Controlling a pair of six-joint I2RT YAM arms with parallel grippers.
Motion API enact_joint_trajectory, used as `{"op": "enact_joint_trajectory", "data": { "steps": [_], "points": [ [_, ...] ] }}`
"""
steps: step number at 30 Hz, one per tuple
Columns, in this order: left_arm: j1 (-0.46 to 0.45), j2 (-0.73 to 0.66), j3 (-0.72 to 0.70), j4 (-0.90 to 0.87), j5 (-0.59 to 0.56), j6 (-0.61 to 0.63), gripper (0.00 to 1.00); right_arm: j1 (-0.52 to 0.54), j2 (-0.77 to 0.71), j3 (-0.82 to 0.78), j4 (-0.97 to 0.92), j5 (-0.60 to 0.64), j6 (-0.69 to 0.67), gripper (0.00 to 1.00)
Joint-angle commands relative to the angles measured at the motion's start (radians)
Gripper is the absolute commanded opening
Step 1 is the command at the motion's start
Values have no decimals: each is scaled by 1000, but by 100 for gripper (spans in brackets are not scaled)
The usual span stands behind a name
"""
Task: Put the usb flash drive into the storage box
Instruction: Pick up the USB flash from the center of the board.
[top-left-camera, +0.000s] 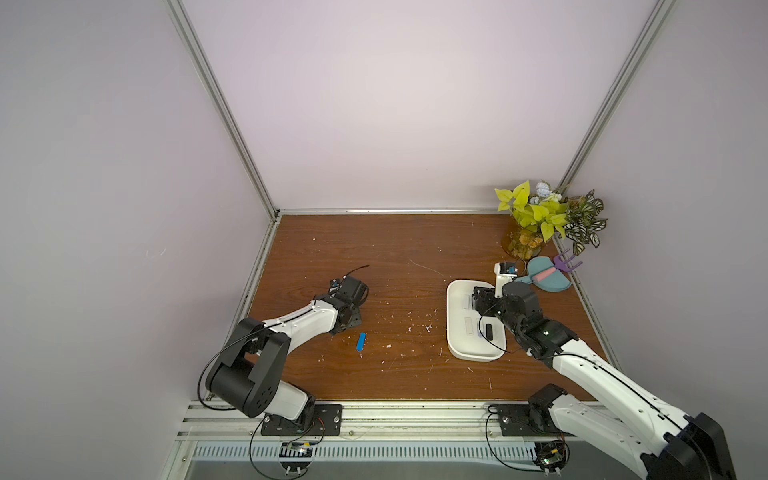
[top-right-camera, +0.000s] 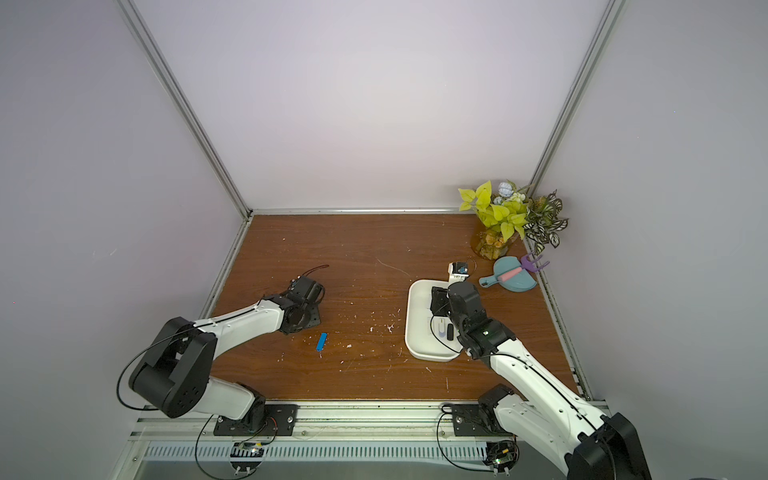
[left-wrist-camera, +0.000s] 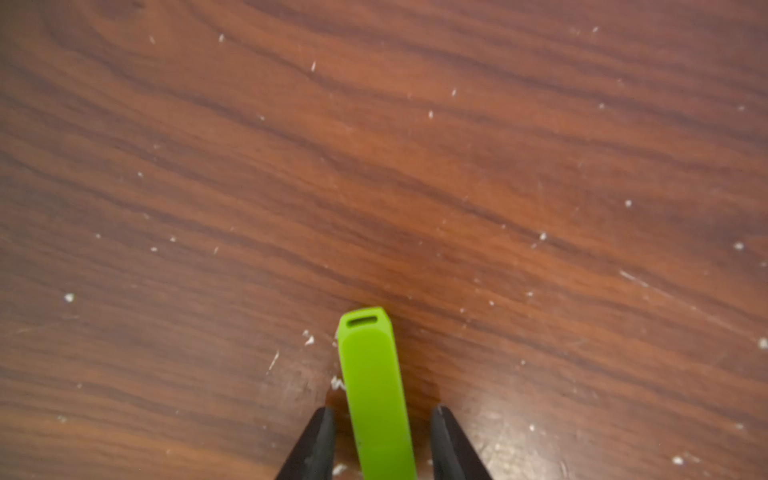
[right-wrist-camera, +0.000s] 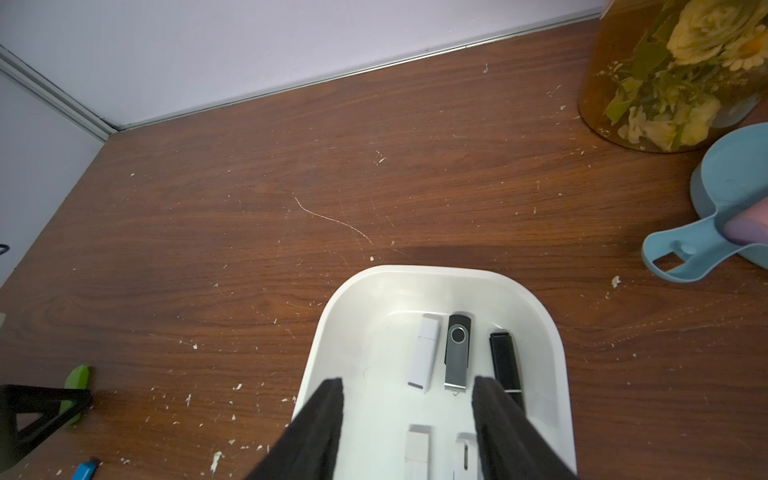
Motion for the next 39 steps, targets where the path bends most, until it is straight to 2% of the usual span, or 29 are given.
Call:
{"op": "enact_joint_trajectory", "data": {
  "steps": [1,9,14,18,21,25,29,31,34,39],
  "points": [
    [-6,52,-4,-2,-18,6,34,-6,2,-3,40,-22,-9,56],
    [-1,60,18,-12,-11,29,9,-15,6,-2,38,-33,-7,56],
    [-15,-10,29,-15,44,44,2,-20,17,-2,44,-32,-8,56],
    [-104,-97,102,-14,116,40,1,-30,8,-18,65,-11,-5,55],
    [-238,-106,209,-16,124,0,1,-57,-11,-37,87,11,12,54],
    [-427,0,401,-17,106,-26,1,-117,-36,-70,111,38,49,54],
    [-540,190,601,-22,99,-34,1,-211,-42,-89,80,50,87,54],
    [-571,294,708,-44,106,-31,1,-264,-56,-104,77,14,101,54],
    [-615,435,884,-101,58,-25,1,-317,-81,-122,70,-12,115,54],
    [-621,609,1037,-129,87,-29,1,-359,-97,-142,70,-39,127,53]
  ]
}}
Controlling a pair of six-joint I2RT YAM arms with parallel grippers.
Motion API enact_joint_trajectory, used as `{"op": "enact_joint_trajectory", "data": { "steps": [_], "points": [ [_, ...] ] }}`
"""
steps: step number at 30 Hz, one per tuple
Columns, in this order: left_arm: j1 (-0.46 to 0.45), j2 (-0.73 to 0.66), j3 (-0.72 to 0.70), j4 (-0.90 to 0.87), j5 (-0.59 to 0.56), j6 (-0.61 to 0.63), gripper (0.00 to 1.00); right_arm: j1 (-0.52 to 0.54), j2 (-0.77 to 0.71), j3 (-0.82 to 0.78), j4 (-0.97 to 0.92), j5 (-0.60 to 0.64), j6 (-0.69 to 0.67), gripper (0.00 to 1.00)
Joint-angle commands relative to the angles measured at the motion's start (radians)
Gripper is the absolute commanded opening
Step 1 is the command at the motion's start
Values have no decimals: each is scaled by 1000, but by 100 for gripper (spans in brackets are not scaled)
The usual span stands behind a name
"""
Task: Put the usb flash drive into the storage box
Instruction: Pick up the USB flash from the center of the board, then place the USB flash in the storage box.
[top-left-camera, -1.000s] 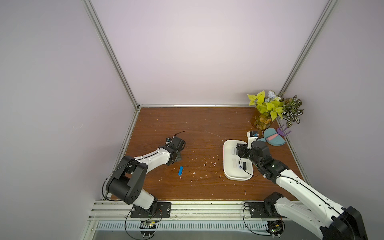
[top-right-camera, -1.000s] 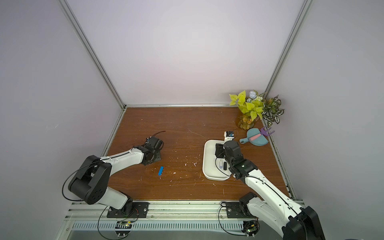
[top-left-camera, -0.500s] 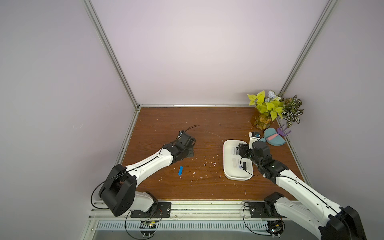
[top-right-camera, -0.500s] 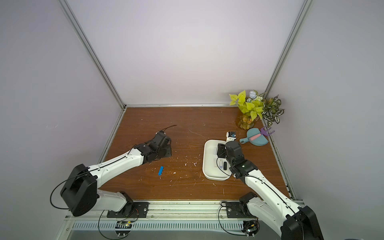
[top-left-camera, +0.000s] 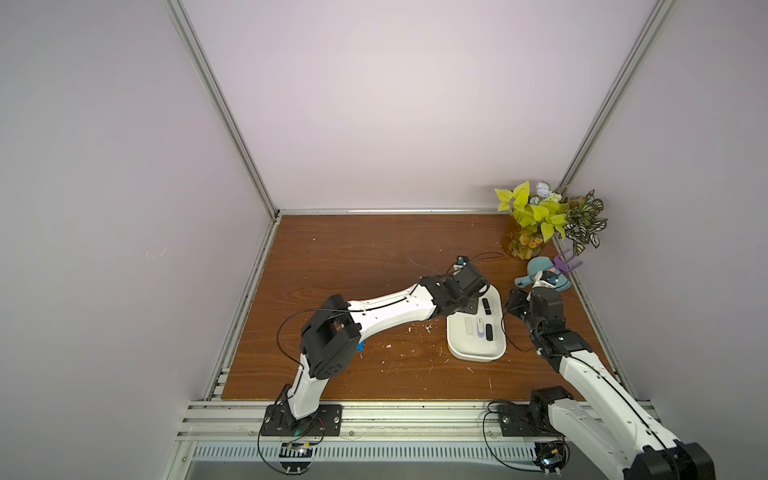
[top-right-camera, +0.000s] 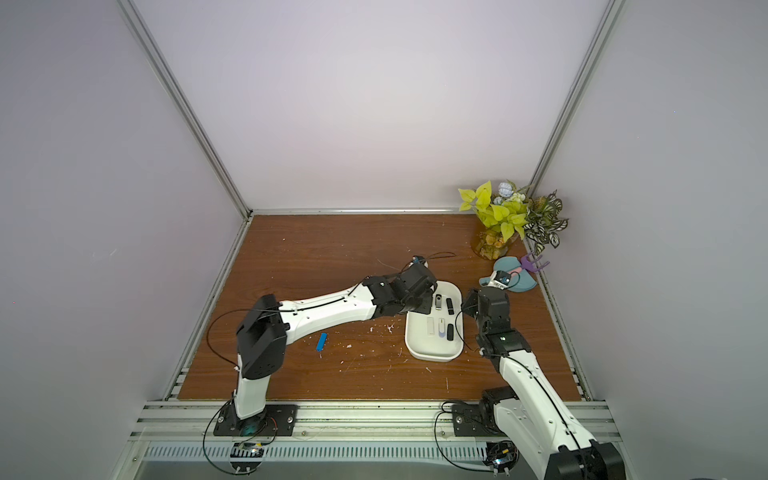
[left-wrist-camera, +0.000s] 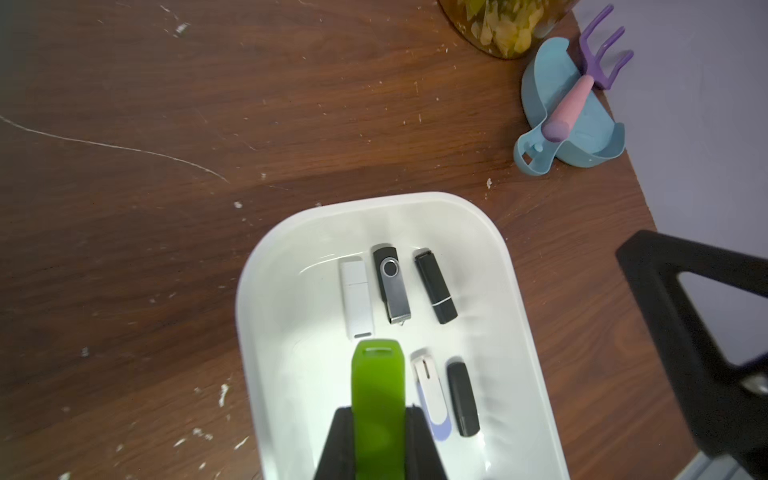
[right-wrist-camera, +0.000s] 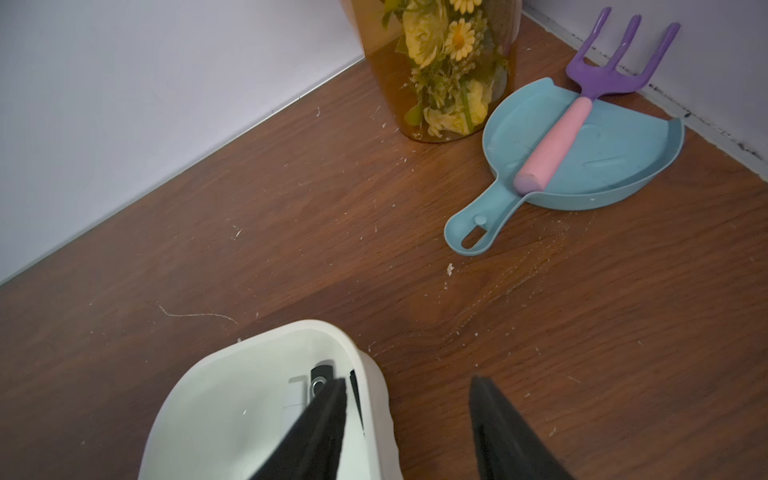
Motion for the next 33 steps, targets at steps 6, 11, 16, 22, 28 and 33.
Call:
{"op": "enact_joint_trajectory", "data": {
  "steps": [6,11,16,22,28,33],
  "points": [
    [-5,175,149,-112,-40,3,1,-31,-12,-9,19,-64,25,53],
    [-2,249,216,-165,-103,8,1,-38,-9,-11,22,-79,25,53],
    [9,271,222,-173,-132,2,1,-41,-7,-15,28,-100,26,53],
    [21,285,224,-183,-141,8,1,-43,-1,-18,36,-116,26,53],
    [21,284,223,-202,-177,0,1,-43,1,-19,40,-127,26,53],
    [23,302,242,-207,-177,1,1,-43,8,-20,43,-138,26,53]
  ]
}}
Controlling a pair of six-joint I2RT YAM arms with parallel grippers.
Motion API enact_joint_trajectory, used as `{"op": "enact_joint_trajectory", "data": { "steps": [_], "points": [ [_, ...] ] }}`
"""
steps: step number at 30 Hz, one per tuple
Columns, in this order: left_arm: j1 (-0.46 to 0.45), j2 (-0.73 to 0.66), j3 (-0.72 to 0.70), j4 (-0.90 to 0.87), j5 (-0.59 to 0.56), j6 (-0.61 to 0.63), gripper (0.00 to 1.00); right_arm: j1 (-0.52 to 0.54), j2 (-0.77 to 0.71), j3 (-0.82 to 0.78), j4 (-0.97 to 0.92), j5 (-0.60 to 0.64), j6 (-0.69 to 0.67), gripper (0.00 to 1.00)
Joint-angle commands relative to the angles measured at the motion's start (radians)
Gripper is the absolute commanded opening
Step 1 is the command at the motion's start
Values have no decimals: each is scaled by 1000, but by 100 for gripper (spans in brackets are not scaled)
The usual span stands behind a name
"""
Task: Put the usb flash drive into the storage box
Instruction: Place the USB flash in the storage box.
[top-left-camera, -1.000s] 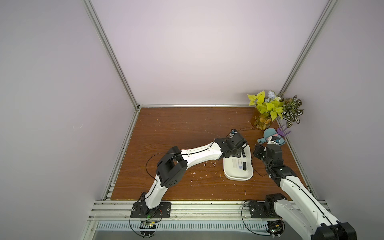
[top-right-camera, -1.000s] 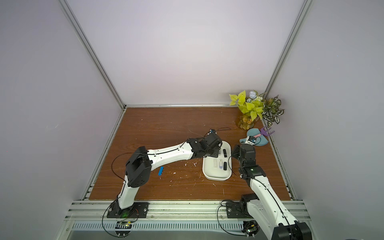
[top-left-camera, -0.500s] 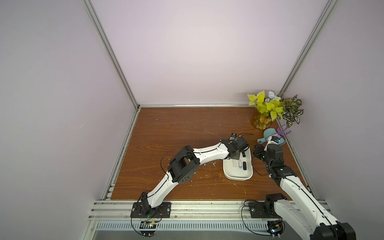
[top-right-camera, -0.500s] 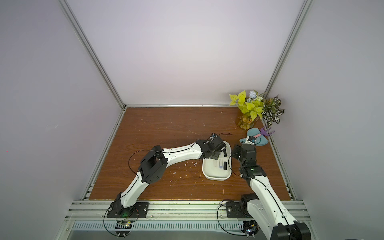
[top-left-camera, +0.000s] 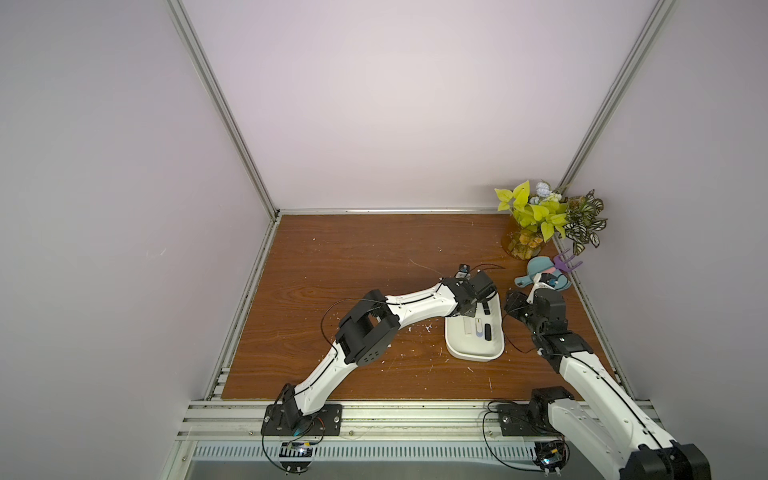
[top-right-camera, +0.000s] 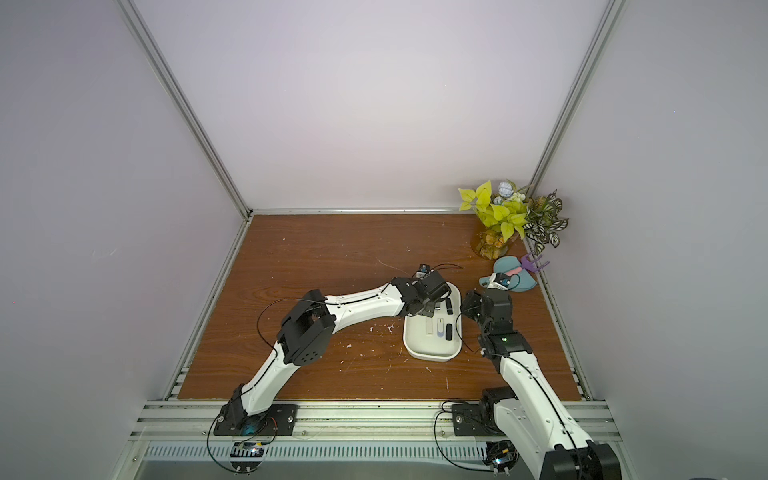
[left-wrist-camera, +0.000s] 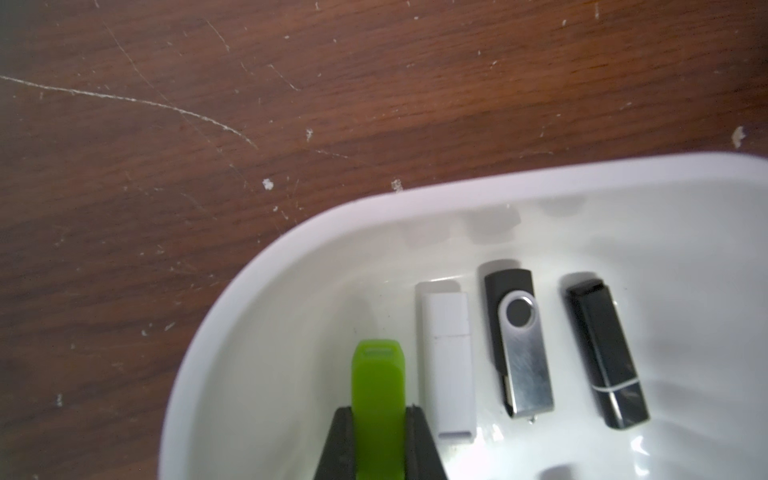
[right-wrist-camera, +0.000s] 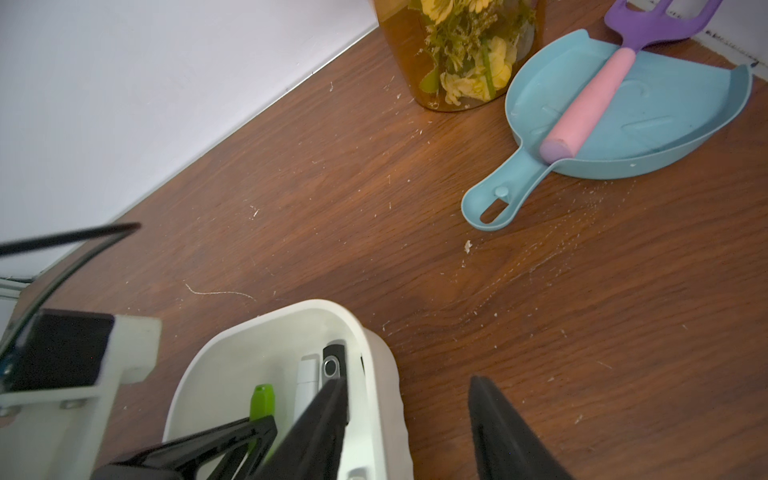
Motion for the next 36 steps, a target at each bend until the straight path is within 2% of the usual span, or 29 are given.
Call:
{"op": "enact_joint_trajectory", "data": {
  "steps": [1,10,17,25,29,31,34,36],
  "points": [
    [10,33,33,-36,-27,1,1,-3,5,0,33,-19,7,53],
    [11,56,70,-56,-44,8,14,-4,15,1,40,-30,7,53],
    [10,37,77,-67,-61,14,32,-4,22,2,41,-37,4,53],
    [-6,-94,77,-88,-101,38,34,-5,-2,2,47,-41,3,53],
    [-21,-271,10,-91,-142,55,34,-4,-21,13,67,-101,-20,54],
    [-19,-400,-88,-91,-222,49,35,-4,-32,45,34,-120,-51,54],
    [34,-633,-315,-90,-275,22,40,27,-39,118,-64,-159,-14,54],
    [128,-796,-496,-87,-237,10,40,133,-42,152,-91,-147,49,55]
  ]
}}
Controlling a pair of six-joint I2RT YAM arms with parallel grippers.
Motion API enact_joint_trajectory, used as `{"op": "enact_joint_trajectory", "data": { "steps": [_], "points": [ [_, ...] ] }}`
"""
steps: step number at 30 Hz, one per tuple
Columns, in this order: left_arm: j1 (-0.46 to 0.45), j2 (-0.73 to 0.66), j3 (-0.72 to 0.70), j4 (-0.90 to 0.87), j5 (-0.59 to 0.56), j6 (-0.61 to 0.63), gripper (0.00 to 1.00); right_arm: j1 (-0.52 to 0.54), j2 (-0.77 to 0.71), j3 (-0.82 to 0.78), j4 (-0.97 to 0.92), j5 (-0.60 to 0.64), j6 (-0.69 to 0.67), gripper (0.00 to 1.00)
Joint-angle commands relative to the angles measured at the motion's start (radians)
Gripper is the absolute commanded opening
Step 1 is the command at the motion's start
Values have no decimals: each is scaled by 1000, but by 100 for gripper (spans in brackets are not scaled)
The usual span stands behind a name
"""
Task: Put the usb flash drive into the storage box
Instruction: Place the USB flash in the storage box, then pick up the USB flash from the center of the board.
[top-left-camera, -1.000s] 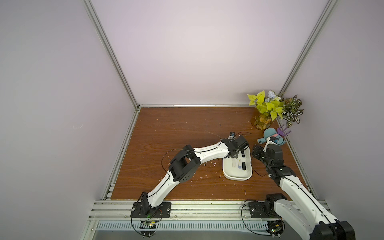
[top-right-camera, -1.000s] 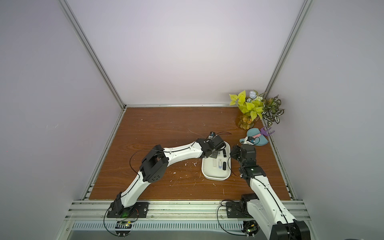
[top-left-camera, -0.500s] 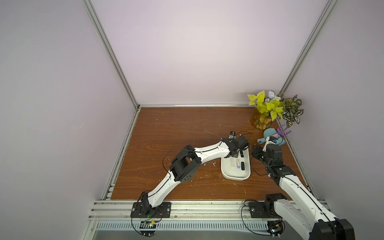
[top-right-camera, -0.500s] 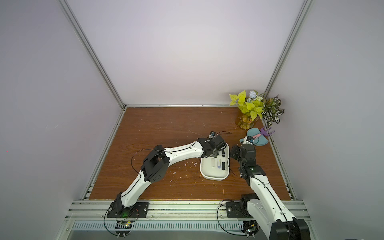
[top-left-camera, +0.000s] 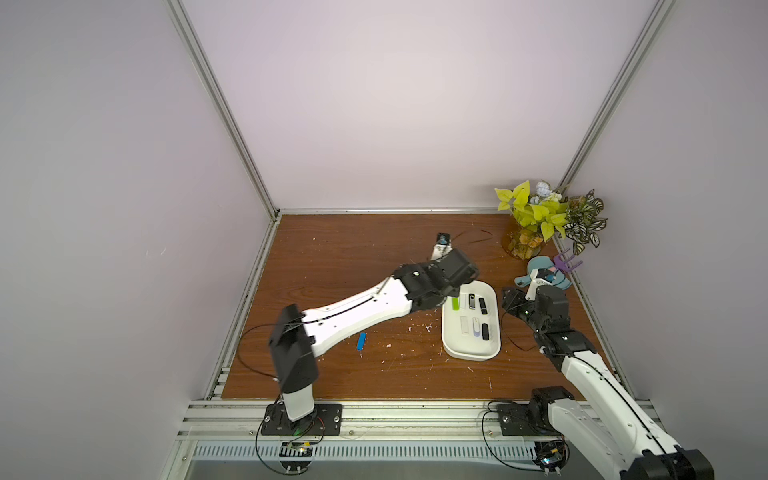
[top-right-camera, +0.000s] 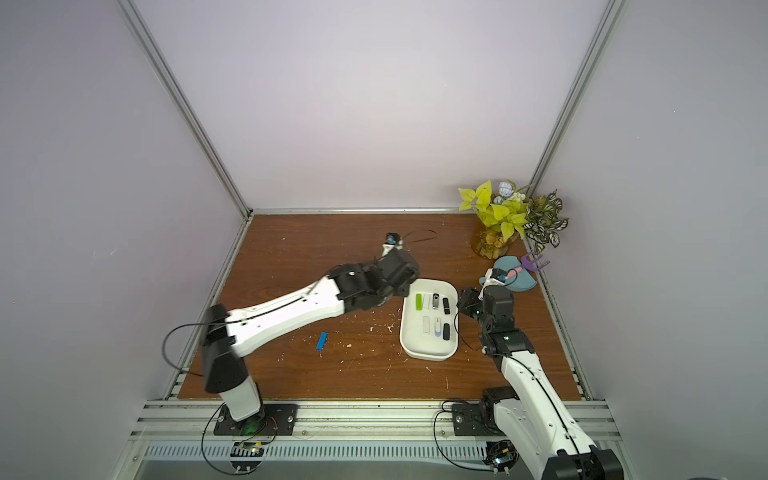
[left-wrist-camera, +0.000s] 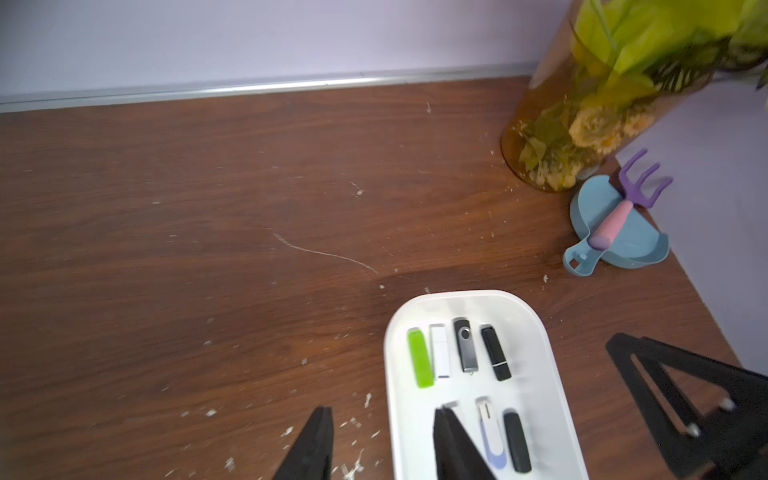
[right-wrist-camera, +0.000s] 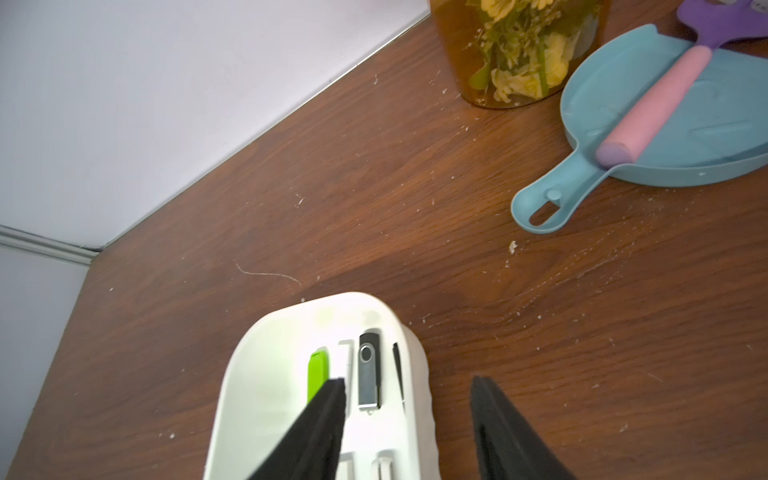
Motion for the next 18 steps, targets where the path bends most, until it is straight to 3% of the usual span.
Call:
{"op": "enact_joint_trajectory", "data": {
  "steps": [1,5,8,10,13,16,18],
  "points": [
    [164,-203,-253,-59,-44,-18,40,190,-20,92,-44,10,89,55],
    [490,-512,-526,-60,107,80,45,604,103,114,52,198,269,56],
    [734,-678,-643,-73,199,195,50,825,306,184,133,267,350,57],
    [848,-744,-677,-83,202,242,52,931,453,261,157,312,370,59],
    [870,-777,-665,-85,219,251,56,1022,672,407,157,303,378,60],
    [869,-769,-681,-75,160,240,57,1079,858,560,104,304,364,60],
    [869,-760,-685,-66,197,248,57,1098,956,643,62,306,358,56]
  ]
}}
